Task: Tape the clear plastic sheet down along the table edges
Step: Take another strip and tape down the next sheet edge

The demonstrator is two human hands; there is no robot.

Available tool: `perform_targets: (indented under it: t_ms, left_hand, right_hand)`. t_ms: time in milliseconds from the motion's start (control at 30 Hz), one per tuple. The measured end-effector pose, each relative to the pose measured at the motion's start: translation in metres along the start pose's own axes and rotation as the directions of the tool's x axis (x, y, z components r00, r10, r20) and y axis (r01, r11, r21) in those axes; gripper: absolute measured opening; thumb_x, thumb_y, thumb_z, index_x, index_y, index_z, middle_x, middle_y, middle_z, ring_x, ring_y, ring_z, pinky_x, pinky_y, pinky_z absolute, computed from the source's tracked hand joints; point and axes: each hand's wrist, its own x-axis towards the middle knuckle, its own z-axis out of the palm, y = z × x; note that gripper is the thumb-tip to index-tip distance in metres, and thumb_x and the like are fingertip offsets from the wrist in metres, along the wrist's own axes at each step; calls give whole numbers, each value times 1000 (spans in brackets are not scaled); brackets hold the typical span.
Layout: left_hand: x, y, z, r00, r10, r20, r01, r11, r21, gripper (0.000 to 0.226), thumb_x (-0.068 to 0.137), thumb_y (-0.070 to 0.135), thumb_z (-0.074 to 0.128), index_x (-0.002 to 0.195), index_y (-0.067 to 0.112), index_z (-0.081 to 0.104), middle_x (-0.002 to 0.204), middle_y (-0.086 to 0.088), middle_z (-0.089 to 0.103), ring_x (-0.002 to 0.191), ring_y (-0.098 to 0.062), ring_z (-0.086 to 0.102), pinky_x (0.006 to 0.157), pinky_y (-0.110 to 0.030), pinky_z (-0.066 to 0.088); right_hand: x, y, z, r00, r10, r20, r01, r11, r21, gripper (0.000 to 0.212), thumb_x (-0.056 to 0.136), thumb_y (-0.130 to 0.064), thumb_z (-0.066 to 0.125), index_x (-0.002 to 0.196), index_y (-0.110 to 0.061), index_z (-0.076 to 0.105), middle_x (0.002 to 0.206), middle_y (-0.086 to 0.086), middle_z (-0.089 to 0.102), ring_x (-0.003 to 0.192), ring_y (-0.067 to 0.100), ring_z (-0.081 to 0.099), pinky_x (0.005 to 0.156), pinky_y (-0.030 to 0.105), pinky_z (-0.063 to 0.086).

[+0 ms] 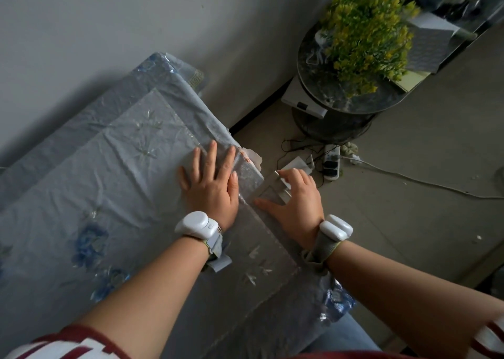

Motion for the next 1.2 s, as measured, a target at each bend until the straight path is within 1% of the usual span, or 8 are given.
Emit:
perform_targets:
  t_ms: [400,600,700,800,867,933,1067,1200]
  left_hand:
    - [2,-5,8,999,32,-13,-32,999,7,49,92,39,29,141,38,27,152,-3,31,138,-34,29,104,-64,25]
    - [2,-4,4,999,26,28,-26,1000,-15,49,92,41,27,140,41,26,154,-1,27,141,-32,23,107,-62,20]
    - [-1,-9,-9,1000,-5,-4,4,981,-195,48,92,37,29,140,35,33,154,0,29,143,-25,21,112,-56,15]
    - [-9,-19,-26,986,-142,-82,62,786,-616,42,92,15,39,132,7,47,143,-17,43,135,-28,38,113,-41,28]
    - [-22,-33,-32,970,-219,-103,97,743,-663,36,91,2,45,125,-1,53,135,-22,51,127,-31,47,108,-25,30]
    - [-55,-68,-44,949,-272,-161,119,779,-615,34,87,-3,51,120,-3,58,125,-22,59,118,-32,55,101,-23,34]
    - [-127,-128,-51,913,-363,-185,200,795,-572,31,80,-8,57,110,-3,64,109,-23,66,103,-36,62,94,-32,40]
    - [-219,-188,-62,863,-475,-170,328,784,-527,32,74,-9,62,105,-4,66,104,-24,67,99,-38,63,89,-27,38]
  right_hand:
    - [-3,0,-2,997,-70,-30,70,997,-16,45,63,-52,76,94,-20,70,94,-3,70,93,20,57,83,43,47]
    - [-1,4,4,994,-112,16,114,983,-142,50,69,-55,67,102,-20,58,105,-1,59,102,19,50,82,35,37]
    - [-8,-4,3,978,-201,-48,192,969,-158,49,70,-46,69,108,-18,56,113,3,56,106,24,48,85,39,39]
    - [-14,-9,0,947,-300,-113,271,937,-220,47,72,-40,70,111,-18,55,118,3,55,108,25,47,88,41,39]
    - [-17,-9,0,935,-335,-117,296,919,-261,48,72,-38,69,113,-19,54,121,1,54,111,24,46,91,42,38]
    - [-35,-27,13,900,-433,-50,400,867,-296,46,73,-38,65,115,-21,54,124,1,54,113,24,46,94,42,37]
    - [-77,-65,59,805,-579,129,589,756,-285,42,72,-37,64,111,-22,58,125,3,56,113,27,51,95,43,41]
    - [-138,-113,133,611,-717,336,791,570,-222,50,70,-42,65,115,-20,60,131,6,56,116,32,55,97,49,43]
